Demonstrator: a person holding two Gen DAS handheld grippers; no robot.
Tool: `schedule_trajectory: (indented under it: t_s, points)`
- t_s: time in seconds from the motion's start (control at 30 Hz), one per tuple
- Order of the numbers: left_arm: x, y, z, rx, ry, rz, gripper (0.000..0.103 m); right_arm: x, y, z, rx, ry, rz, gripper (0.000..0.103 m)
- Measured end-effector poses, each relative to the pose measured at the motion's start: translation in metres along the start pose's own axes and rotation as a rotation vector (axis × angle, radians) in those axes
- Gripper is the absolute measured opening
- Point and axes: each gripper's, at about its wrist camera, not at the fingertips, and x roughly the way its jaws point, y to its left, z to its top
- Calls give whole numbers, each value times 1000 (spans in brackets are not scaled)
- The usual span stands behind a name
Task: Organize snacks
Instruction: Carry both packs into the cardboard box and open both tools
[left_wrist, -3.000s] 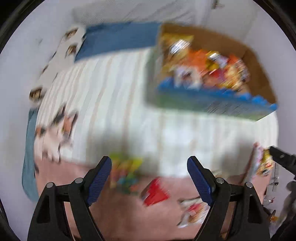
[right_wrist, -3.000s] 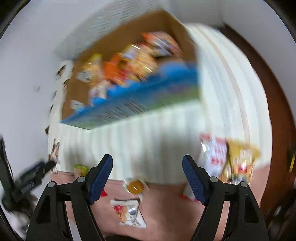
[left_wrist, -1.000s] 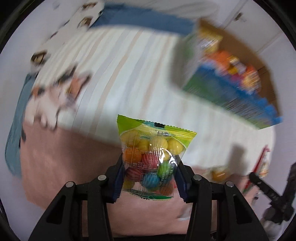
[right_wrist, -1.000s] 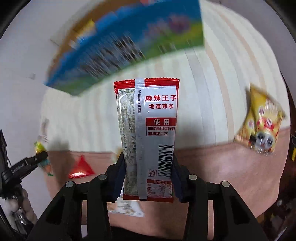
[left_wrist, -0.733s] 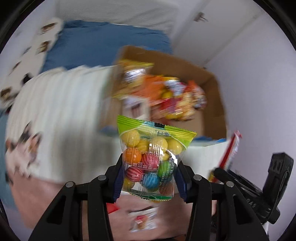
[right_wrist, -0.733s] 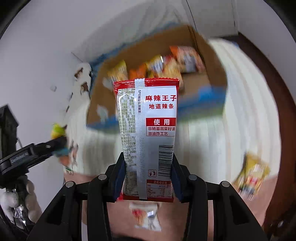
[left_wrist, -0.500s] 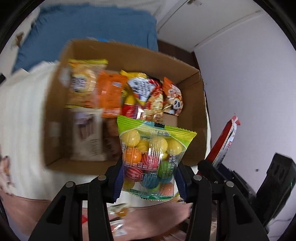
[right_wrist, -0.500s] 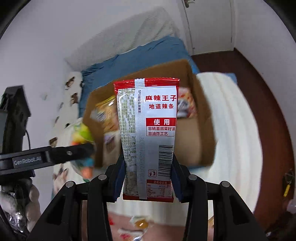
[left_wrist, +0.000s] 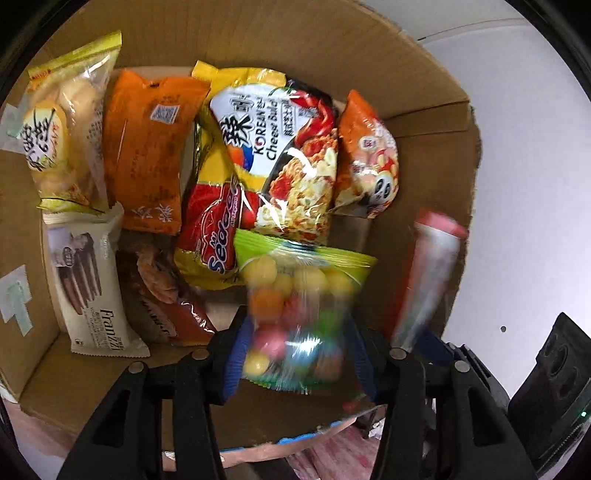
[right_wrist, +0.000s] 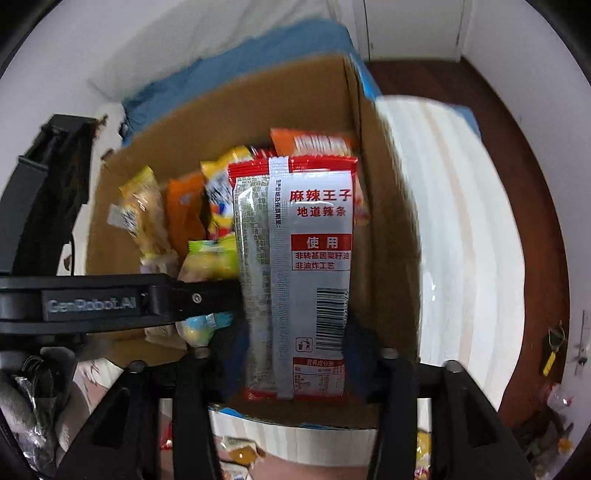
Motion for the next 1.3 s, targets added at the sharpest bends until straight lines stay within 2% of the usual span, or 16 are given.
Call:
schedule_trajectory:
  t_s: [0.03,0.1,0.27,0.4,0.5,0.7,0.87,0.97,1.3]
  points:
    - [1,1,0,3,-4,9,54,1,-1,-1,-1,-3,-15,74]
    - [0,3,0,10,-16,21,66,3,-2,-4,-1,3,-16,74]
    - [-10,4,-4,19,-45,41,67,0,-3,-8,6,2,-16,75]
    - [-27,1,-16,67,-102,109,68,-5,-1,-12,9,-15,1,89]
    - [-47,1,-33,118,-193,204,89,-12,4,-18,-4,-48,-35,97]
    - [-81,2,-63,194,-361,353,92,-27,7,-36,-5,-113,-55,97]
    - [-97,8,-91,215,-473,417,92,-38,12,-53,-23,-172,-83,98]
    - [-104,9,-106,211,-548,441,92,-49,15,-65,-27,-209,-84,98]
    - [-128,9,-164,216,-686,437,92,-96,31,-107,-67,-337,-81,99]
